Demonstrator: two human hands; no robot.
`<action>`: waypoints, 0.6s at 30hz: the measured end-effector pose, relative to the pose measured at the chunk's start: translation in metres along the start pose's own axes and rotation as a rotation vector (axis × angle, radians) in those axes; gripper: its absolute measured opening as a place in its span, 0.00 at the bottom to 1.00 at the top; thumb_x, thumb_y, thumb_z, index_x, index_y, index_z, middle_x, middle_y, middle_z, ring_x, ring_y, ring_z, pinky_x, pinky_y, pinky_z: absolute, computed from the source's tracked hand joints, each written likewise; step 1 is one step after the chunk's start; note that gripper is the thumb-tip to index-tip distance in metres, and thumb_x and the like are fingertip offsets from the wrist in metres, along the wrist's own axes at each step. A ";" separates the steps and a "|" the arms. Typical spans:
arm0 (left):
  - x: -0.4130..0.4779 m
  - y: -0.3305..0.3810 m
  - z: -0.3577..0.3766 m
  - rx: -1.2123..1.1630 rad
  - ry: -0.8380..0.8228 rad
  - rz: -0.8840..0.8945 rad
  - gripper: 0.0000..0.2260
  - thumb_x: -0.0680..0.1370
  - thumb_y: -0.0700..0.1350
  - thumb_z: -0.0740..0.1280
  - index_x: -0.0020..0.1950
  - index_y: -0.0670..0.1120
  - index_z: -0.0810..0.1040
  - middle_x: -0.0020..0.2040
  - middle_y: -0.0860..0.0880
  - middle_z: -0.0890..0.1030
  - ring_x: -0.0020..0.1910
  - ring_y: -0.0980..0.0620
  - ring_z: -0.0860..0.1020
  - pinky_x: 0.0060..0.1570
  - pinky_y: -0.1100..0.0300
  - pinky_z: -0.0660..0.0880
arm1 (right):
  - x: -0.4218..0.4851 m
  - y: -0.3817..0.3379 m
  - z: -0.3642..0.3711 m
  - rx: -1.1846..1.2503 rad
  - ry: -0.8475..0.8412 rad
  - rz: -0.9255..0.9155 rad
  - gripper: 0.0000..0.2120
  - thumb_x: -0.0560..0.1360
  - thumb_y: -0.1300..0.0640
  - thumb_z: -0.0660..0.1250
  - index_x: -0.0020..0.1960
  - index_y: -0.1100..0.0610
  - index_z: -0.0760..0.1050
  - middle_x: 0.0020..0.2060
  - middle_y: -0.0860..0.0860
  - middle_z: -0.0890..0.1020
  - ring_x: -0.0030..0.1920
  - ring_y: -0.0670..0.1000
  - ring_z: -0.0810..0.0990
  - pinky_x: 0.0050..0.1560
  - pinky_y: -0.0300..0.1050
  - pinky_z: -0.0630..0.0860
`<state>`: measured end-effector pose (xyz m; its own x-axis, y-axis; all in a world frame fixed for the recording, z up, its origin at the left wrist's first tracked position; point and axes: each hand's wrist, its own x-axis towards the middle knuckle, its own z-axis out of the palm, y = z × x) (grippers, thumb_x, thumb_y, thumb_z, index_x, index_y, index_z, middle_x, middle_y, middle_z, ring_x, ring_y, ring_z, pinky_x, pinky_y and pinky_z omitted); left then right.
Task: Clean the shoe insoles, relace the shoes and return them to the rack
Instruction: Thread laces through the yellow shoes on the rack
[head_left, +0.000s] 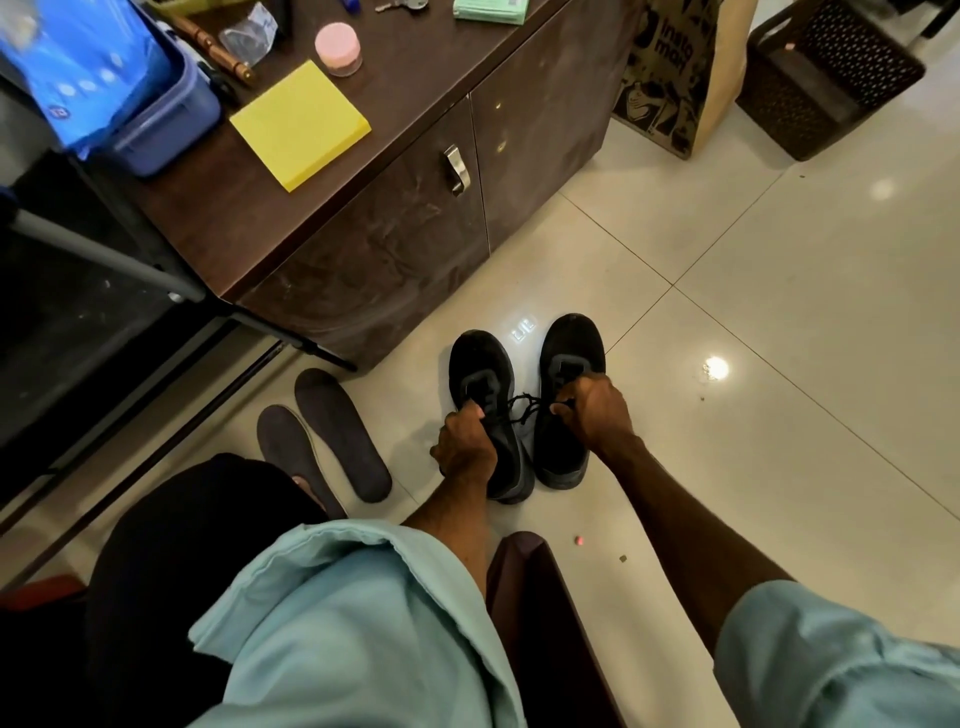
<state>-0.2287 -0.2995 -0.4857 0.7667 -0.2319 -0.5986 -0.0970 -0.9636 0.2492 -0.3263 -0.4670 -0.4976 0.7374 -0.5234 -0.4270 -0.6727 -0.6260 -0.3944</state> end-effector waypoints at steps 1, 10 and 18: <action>0.000 -0.001 0.000 -0.005 -0.003 -0.001 0.13 0.81 0.39 0.65 0.65 0.51 0.74 0.63 0.43 0.78 0.61 0.39 0.77 0.62 0.44 0.72 | -0.001 -0.002 0.001 -0.021 0.024 0.008 0.12 0.77 0.48 0.73 0.54 0.56 0.85 0.53 0.57 0.83 0.53 0.60 0.82 0.53 0.52 0.80; -0.002 0.013 -0.002 -0.002 -0.078 0.059 0.17 0.81 0.40 0.66 0.69 0.52 0.74 0.67 0.43 0.76 0.64 0.40 0.76 0.64 0.43 0.71 | -0.014 -0.003 0.021 -0.071 0.091 -0.029 0.12 0.81 0.51 0.67 0.58 0.56 0.83 0.59 0.58 0.80 0.60 0.61 0.75 0.60 0.55 0.72; -0.015 0.025 -0.006 0.038 0.091 0.153 0.23 0.76 0.35 0.72 0.69 0.46 0.75 0.68 0.42 0.71 0.66 0.42 0.74 0.62 0.44 0.77 | -0.062 0.007 0.031 0.253 0.258 0.082 0.23 0.81 0.49 0.58 0.70 0.61 0.71 0.61 0.62 0.79 0.59 0.62 0.76 0.59 0.58 0.74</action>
<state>-0.2389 -0.3197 -0.4663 0.7951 -0.3647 -0.4846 -0.2393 -0.9228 0.3019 -0.3786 -0.4214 -0.4997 0.6500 -0.7143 -0.2593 -0.7002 -0.4303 -0.5697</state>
